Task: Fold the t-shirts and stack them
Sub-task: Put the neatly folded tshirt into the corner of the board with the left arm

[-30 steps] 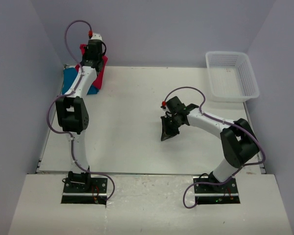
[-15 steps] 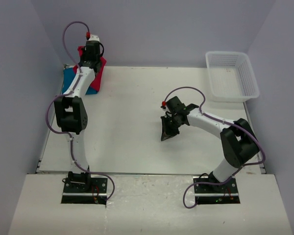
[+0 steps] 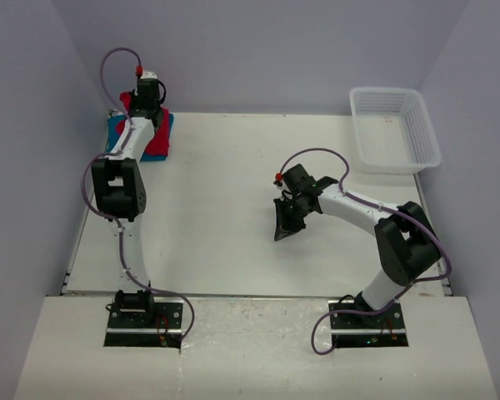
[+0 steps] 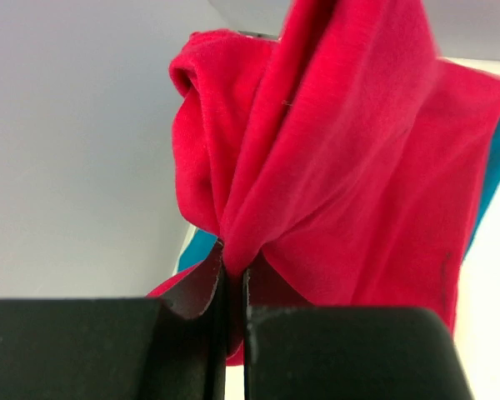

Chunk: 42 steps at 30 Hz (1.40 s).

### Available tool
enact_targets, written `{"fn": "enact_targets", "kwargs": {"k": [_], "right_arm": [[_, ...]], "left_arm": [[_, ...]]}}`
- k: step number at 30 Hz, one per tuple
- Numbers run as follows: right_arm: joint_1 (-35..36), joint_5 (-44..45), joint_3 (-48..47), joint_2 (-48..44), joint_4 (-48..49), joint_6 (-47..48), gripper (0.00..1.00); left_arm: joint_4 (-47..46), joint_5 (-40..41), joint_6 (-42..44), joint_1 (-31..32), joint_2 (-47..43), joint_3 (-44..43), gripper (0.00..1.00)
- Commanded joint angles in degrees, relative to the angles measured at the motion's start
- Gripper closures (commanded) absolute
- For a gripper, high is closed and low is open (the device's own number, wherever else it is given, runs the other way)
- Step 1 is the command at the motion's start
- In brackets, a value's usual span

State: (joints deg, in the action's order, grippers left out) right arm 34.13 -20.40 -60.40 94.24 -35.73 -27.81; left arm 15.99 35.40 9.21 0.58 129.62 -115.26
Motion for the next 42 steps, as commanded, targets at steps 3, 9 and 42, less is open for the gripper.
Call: {"fn": "enact_targets", "kwargs": {"k": [3, 9, 42], "right_arm": [[0.3, 0.0, -0.8, -2.3, -1.7, 0.8, 1.00], [0.2, -0.6, 0.5, -2.7, -2.1, 1.1, 1.00], [0.4, 4.9, -1.0, -4.3, -0.4, 2.9, 1.00]], "left_arm": [[-3.1, 1.4, 1.6, -2.9, 5.0, -5.9, 1.00], [-4.8, 4.0, 1.9, -5.5, 11.0, -10.2, 1.00], [4.6, 0.4, -18.7, 8.7, -9.7, 0.6, 0.37]]}}
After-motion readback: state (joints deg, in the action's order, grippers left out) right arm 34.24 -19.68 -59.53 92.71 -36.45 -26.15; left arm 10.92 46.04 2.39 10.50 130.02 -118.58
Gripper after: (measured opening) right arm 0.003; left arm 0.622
